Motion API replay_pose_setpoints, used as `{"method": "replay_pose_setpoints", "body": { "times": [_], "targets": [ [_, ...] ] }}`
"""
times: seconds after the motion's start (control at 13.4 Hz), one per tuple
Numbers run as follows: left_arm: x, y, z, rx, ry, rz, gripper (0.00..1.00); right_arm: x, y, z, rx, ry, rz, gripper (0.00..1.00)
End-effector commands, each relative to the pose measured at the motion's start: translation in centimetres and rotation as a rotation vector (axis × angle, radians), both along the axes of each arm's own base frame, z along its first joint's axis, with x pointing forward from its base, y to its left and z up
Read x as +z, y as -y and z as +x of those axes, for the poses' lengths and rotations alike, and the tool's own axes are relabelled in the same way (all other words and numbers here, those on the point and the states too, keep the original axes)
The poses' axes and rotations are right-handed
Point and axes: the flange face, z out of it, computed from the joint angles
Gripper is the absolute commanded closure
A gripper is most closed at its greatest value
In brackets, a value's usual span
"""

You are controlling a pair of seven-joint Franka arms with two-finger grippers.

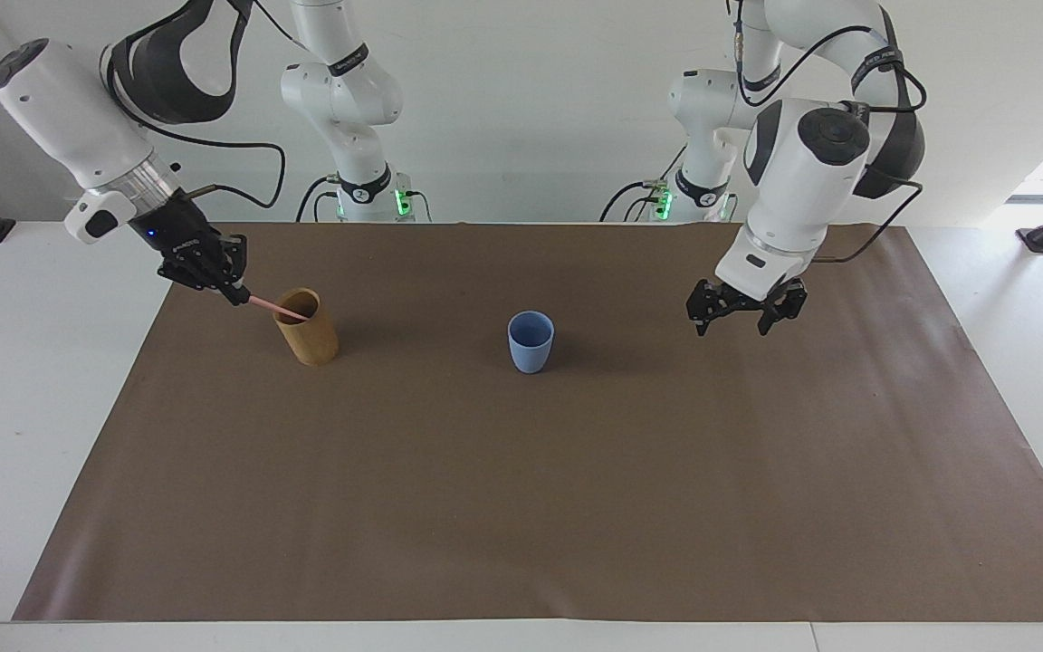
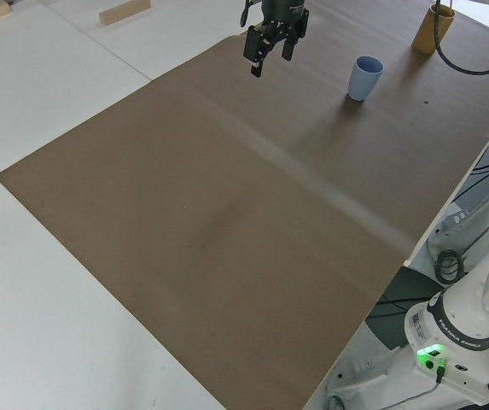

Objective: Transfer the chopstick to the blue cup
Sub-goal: 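Lift the chopstick from the tan cup while the left gripper withdraws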

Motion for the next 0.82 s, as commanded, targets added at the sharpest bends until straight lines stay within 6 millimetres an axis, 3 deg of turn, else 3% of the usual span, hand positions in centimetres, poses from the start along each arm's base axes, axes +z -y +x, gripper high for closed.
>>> {"method": "replay_pose_setpoints", "body": {
  "times": [0.0,0.15,0.45,0.6,0.75],
  "targets": [
    [0.9,-2.5,-1.0,-0.035,-0.011,0.013,0.0,1.4,-2.5,0.6,-0.144,-0.038,-0.009,1.0],
    [2.6,-3.2,-1.5,-0.032,0.007,0.012,0.0,1.4,-6.3,0.7,-0.269,-0.058,0.009,1.0],
    [6.7,-4.6,-2.6,-0.034,-0.007,0.014,0.0,1.7,-11.4,0.9,-0.587,-0.086,0.159,1.0],
    [9.4,-4.5,-3.3,-0.035,-0.022,0.017,0.0,2.0,-14.9,1.1,-0.701,-0.067,0.204,1.0],
    [9.7,-4.1,-3.7,-0.031,-0.027,0.012,0.0,1.6,-18.4,1.4,-0.777,-0.056,0.233,1.0]
  ]
}}
